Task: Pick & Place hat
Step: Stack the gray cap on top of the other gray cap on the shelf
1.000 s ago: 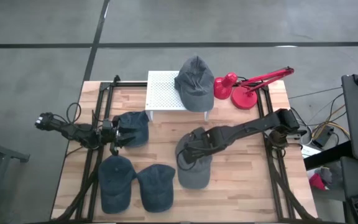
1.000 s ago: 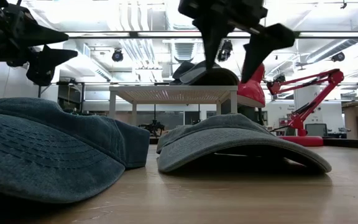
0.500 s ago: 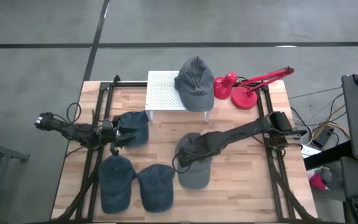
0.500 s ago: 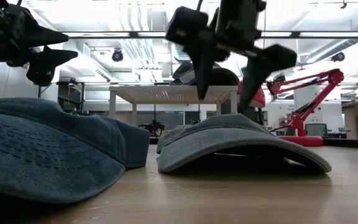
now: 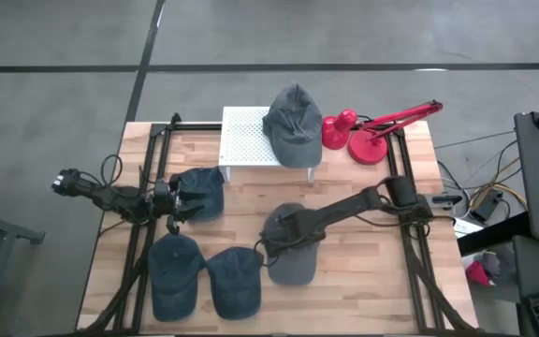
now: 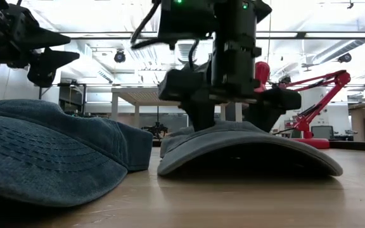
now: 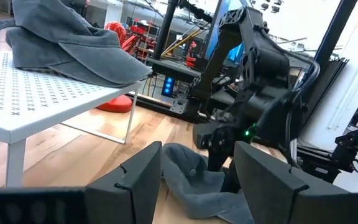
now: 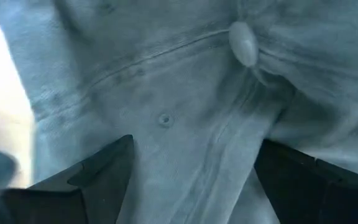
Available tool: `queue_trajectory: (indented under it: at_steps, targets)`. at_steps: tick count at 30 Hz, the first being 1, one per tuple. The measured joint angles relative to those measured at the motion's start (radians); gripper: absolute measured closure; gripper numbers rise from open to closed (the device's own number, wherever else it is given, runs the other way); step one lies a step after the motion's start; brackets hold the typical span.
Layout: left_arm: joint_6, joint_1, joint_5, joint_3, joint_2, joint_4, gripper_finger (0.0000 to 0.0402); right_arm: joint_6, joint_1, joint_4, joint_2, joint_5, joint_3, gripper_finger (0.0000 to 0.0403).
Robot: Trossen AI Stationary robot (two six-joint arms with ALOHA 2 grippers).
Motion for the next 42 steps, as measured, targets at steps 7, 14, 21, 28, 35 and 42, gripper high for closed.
queue_trajectory:
  at_steps: [7,14,21,28,35,42]
  targets:
    - [-0.001,0.000,-0.001,0.000,0.008,-0.001,0.0197,-0.002,0.001,0.008,0.024,-0.043,0.013,0.0134]
    - [-0.001,0.000,0.000,0.000,0.010,0.000,0.0197,-0.016,0.002,0.011,0.010,-0.022,0.010,0.0237]
    - [-0.002,0.000,0.000,0.000,0.012,0.000,0.0197,-0.074,0.001,0.006,0.002,-0.018,0.008,0.0342]
    - [-0.003,0.000,0.000,0.000,0.015,0.000,0.0197,-0.101,0.001,-0.001,-0.028,-0.013,0.008,0.0390]
    - [-0.003,0.000,0.000,0.000,0.019,0.000,0.0197,-0.115,0.003,-0.034,-0.126,0.033,0.008,0.0391]
    - [-0.003,0.000,-0.001,0.000,0.022,0.001,0.0197,-0.161,0.003,-0.088,-0.272,0.035,0.008,0.0392]
